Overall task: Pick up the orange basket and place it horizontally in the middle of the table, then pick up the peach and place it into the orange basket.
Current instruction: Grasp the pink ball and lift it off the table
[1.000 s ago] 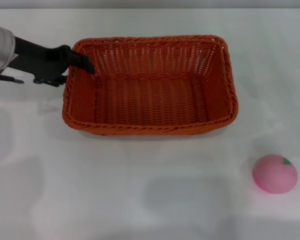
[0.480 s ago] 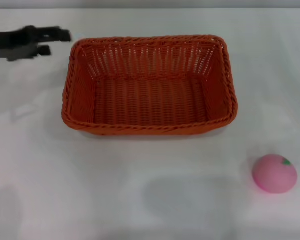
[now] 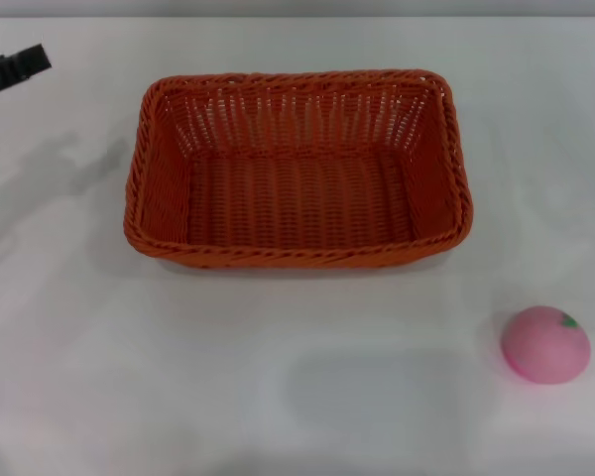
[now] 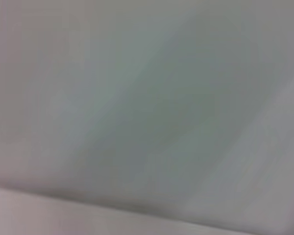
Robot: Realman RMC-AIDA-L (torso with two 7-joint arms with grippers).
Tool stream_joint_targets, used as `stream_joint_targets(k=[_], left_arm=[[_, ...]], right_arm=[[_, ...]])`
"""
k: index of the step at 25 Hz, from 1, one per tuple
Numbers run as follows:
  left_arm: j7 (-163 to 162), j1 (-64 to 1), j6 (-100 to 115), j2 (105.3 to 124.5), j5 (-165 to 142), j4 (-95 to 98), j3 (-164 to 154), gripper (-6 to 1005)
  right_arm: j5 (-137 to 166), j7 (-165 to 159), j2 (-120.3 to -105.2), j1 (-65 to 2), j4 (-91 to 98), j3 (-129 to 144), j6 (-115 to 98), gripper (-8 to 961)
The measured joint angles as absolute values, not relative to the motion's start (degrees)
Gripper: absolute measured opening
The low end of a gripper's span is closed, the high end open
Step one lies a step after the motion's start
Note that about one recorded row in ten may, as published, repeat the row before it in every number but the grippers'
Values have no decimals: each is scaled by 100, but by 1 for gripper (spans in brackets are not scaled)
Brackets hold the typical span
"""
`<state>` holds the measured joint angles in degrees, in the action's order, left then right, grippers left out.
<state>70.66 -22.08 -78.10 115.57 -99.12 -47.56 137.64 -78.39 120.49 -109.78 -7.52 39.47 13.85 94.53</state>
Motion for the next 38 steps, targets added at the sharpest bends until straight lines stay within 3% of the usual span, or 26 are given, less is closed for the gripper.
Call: stream_joint_targets(k=[5, 13, 17, 26, 38], left_arm=[[8530, -1868, -7789, 11863, -9439, -4711, 13757, 878], [10114, -1923, -7828, 11869, -8902, -3749, 13769, 877], [10526, -1870, -7822, 11883, -8713, -3605, 13771, 878], [11328, -1772, -7955, 11871, -9077, -3288, 13692, 878], [11578, -1711, -8145, 11856, -9251, -3266, 13694, 877]], right_arm=[[-7163, 11609, -10612, -924, 4155, 2151, 10090, 844], [-6971, 10898, -10534, -1123, 4575, 4093, 10187, 845], [-6644, 10602, -10584, -1334, 4597, 4442, 10199, 844], [-5796, 10053, -10901, -1760, 4665, 4604, 10224, 835], [-4866, 9178, -10933, -2156, 4674, 4770, 10280, 778]])
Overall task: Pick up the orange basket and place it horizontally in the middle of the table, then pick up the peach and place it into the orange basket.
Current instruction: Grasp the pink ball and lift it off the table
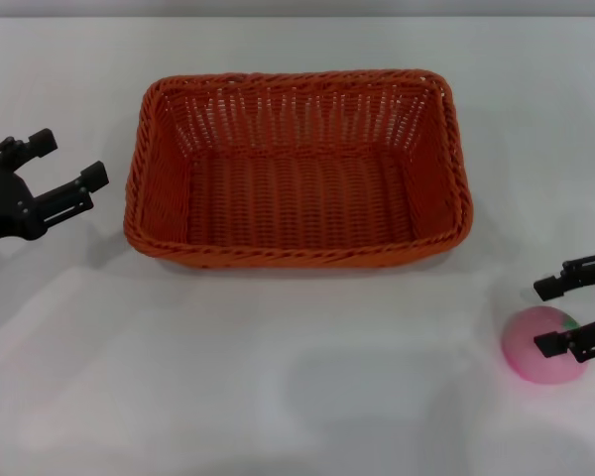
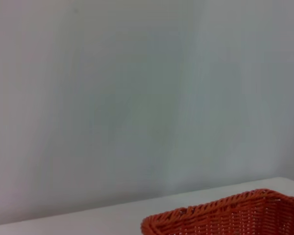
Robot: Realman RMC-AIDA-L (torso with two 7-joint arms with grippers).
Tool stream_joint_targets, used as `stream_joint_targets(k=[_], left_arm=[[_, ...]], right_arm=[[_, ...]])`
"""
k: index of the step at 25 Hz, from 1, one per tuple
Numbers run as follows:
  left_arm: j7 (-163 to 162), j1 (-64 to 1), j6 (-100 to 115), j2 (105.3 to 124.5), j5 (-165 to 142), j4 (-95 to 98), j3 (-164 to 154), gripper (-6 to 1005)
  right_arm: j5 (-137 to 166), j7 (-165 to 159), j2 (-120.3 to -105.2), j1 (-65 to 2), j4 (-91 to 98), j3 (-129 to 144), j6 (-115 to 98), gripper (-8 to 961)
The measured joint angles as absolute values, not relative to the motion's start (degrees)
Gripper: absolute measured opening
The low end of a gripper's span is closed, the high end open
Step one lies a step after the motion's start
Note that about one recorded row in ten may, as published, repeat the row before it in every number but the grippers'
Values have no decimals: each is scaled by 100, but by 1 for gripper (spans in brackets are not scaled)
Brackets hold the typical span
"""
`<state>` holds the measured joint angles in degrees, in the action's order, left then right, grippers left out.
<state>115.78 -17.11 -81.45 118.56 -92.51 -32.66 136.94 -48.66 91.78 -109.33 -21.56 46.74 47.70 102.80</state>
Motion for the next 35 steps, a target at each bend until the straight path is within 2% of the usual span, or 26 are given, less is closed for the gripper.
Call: stream_joint_targets(k=[8, 20, 21, 24, 35], left_arm=[[11593, -1717, -8263, 11864, -9255, -3279, 13693, 878], [11604, -1650, -8341, 11883, -9226, -3237, 13693, 877], [11605, -1632, -8350, 11883, -9219, -3241, 13693, 877], [11606, -1591, -8354, 11883, -9213, -3260, 13696, 878], [11610, -1573, -8412, 11882, -9204, -3292, 13739, 877]], right_arm=[[-4049, 9092, -11168, -2355, 4677, 4776, 10224, 740], [-4095, 9251, -11098, -2369, 4670, 4679, 10279, 683], [-4143, 9314, -11087, -2359, 4672, 4678, 10312, 678], [-4425, 9460, -11005, -2328, 4674, 4685, 10419, 468], [-6315, 9610, -10575, -2180, 5047, 5629, 10606, 359]])
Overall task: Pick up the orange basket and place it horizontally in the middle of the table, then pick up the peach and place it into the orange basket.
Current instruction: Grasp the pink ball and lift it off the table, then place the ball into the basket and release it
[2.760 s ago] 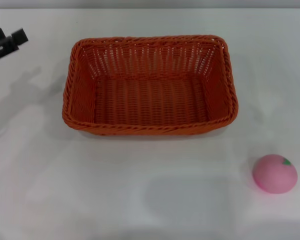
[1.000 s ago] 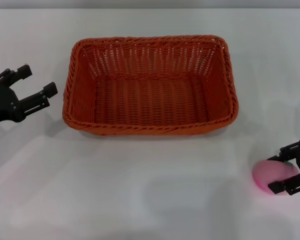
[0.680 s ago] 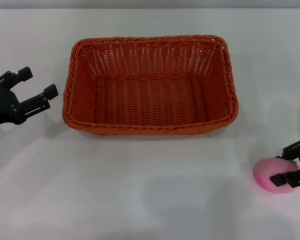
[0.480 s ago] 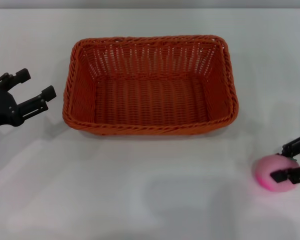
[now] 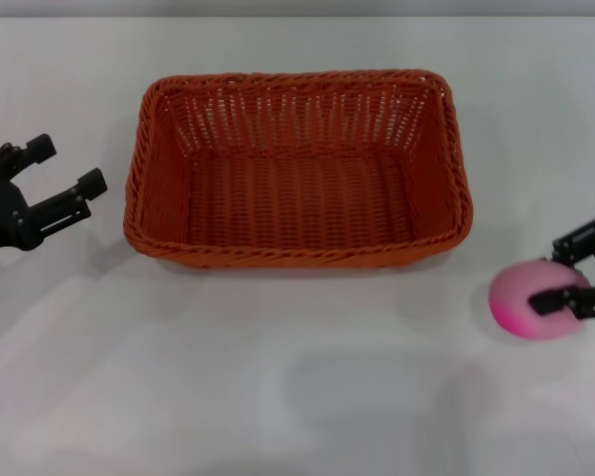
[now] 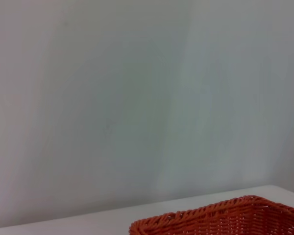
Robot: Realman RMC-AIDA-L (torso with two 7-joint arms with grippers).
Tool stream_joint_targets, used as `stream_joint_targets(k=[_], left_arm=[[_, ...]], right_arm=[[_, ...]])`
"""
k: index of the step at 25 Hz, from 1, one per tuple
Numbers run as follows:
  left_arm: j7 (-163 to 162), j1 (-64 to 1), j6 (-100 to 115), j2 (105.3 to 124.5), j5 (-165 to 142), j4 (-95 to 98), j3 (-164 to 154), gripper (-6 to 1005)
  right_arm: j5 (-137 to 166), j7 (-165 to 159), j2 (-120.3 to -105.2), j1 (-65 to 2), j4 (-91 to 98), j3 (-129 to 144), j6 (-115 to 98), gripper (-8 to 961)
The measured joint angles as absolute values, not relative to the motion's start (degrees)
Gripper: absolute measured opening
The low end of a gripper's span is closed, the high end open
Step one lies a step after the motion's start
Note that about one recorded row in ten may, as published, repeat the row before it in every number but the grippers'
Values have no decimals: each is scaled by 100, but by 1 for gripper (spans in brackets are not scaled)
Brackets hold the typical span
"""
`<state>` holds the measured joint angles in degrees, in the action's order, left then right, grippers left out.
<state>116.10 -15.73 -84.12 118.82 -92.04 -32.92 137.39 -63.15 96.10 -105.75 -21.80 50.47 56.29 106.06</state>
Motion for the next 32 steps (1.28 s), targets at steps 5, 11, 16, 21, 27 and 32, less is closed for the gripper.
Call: stream_joint_targets(k=[5, 11, 16, 21, 27, 32], left_arm=[[11617, -1523, -8415, 11870, -9201, -3301, 13739, 878], [11754, -1441, -8414, 11865, -9187, -3306, 13747, 878], [11760, -1386, -8414, 11865, -9187, -3306, 13747, 878], [11764, -1360, -8386, 11863, -9189, -3305, 13747, 878], [11898, -1349, -8346, 11870, -9193, -3285, 13746, 877], [11912, -1325, -8343, 11875, -9182, -3262, 13747, 877]], right_arm=[[-6720, 9511, -10551, -2177, 5432, 5841, 10622, 318], [-7070, 9437, -10633, -2297, 5779, 5809, 10614, 290], [-7242, 9431, -10816, -2520, 5854, 5576, 10546, 267], [-7211, 9432, -11110, -2683, 5859, 5248, 10294, 209], [-7159, 9432, -11421, -2739, 5868, 5214, 9630, 158], [-7226, 9432, -11529, -2745, 5825, 5547, 8979, 134]])
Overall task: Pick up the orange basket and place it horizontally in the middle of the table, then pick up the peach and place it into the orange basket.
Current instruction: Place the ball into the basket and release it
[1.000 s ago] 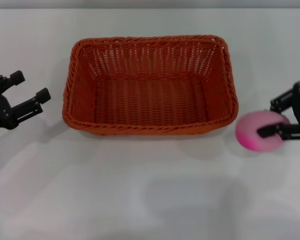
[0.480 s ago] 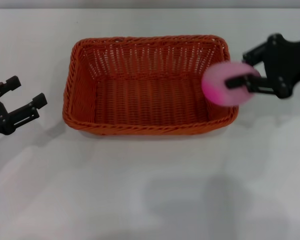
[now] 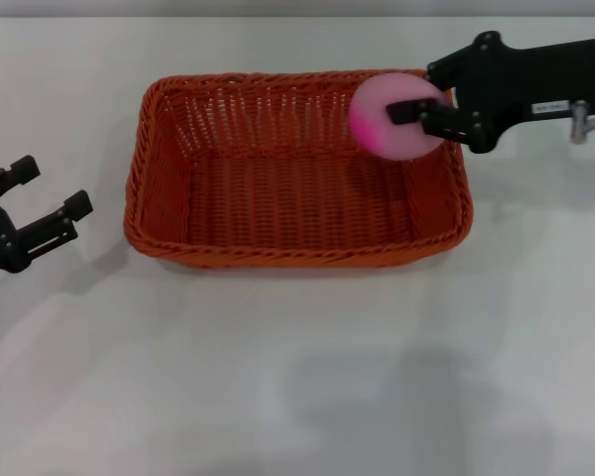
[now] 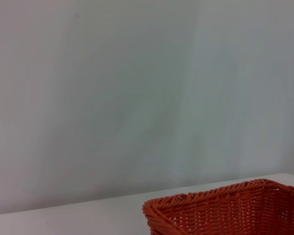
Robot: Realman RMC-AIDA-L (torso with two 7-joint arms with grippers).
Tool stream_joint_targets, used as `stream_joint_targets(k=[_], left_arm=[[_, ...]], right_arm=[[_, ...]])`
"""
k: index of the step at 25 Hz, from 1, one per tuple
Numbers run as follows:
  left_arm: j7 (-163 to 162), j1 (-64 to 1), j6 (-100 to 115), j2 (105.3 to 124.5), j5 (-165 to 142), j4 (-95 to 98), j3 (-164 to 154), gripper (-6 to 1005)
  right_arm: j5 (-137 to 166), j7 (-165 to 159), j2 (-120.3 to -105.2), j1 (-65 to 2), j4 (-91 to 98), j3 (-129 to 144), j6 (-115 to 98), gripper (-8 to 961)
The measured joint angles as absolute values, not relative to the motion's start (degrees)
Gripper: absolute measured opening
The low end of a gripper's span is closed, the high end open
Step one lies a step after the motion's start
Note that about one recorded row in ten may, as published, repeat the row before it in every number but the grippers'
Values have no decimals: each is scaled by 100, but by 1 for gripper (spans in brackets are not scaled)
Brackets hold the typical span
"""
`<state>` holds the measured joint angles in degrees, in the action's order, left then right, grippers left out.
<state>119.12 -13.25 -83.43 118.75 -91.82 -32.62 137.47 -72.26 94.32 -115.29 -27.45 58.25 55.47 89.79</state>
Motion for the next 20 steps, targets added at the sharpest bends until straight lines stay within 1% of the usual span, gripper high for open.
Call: stream_joint_targets(k=[5, 14, 19, 20], left_arm=[[11914, -1299, -8340, 11881, -9182, -3271, 13746, 878], [11918, -1292, -8342, 11883, -9182, -3249, 13746, 878], [11918, -1311, -8350, 11883, -9182, -3249, 13746, 877], [11918, -1313, -8355, 11883, -9182, -3249, 13746, 877]], right_arm=[[-7361, 9432, -11534, -2726, 5660, 5793, 8417, 136], [-7704, 9498, -11536, -2745, 5177, 5838, 8015, 152], [-7730, 9534, -11540, -2752, 5061, 5852, 7992, 303], [-7730, 9538, -11540, -2754, 5053, 5853, 7991, 388]])
